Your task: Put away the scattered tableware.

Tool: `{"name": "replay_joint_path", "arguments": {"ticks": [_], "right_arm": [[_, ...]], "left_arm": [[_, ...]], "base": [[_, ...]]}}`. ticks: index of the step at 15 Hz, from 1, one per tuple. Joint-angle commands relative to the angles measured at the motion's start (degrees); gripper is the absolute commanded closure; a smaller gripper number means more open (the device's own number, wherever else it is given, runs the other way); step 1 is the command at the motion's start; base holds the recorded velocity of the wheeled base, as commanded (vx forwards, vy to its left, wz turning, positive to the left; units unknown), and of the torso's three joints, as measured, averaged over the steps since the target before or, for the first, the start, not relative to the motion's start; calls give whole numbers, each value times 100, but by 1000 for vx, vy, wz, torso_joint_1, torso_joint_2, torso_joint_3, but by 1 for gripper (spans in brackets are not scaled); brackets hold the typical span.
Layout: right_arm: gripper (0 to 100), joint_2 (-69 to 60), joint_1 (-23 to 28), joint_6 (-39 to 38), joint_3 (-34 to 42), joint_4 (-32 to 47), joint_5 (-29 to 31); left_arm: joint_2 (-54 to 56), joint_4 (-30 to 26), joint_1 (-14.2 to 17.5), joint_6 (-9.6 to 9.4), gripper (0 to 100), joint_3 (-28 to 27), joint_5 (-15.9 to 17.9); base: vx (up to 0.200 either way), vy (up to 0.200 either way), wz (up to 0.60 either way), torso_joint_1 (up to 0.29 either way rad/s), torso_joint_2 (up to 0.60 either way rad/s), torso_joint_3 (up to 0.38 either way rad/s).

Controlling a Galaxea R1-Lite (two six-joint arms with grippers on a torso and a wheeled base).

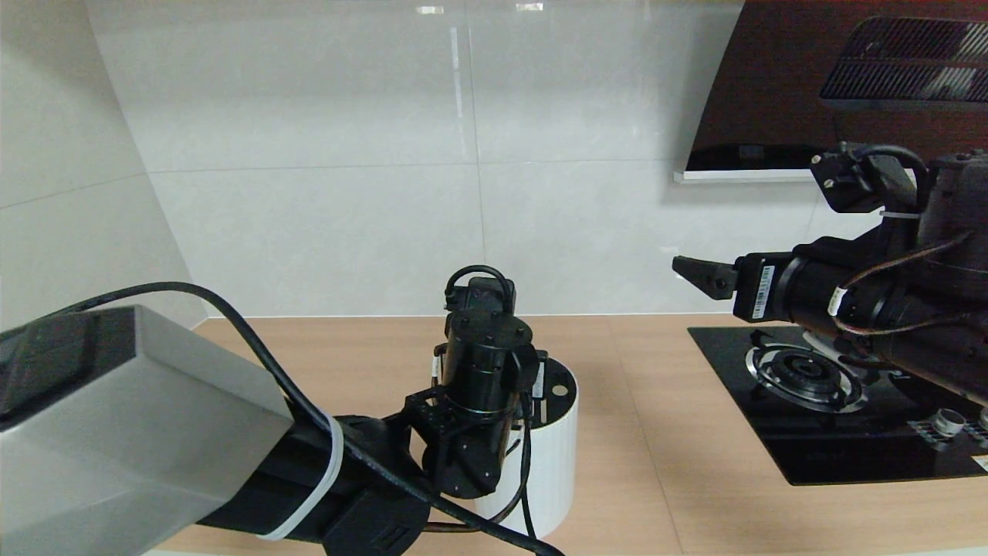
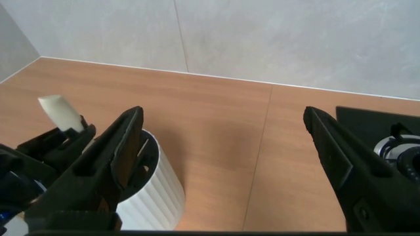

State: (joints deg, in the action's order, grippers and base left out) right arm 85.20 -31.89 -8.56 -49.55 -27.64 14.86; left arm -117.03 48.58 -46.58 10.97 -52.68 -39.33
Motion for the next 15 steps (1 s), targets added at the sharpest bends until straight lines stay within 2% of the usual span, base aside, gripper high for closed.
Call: {"name": "replay_joint_path", "arguments": {"ticks": [1,5,6,15], "right_arm": [[0,-3,-10,-6,-2,-5,-1],[0,5,-19,3,16,-5,8],[0,5,-19,21,25,-5,8],[0,14,-28,38,34,-5,8]], "left_arm": [[-4,2,0,1,100,3,-5],[-30,2,0,10,100,3,-5],[-30,2,0,10,0,3,-5],[22,20,9,10,0,-6,-5]], "base": [[0,0,0,0,0,0],[0,0,0,0,0,0],[0,0,0,0,0,0],[0,0,0,0,0,0]]}}
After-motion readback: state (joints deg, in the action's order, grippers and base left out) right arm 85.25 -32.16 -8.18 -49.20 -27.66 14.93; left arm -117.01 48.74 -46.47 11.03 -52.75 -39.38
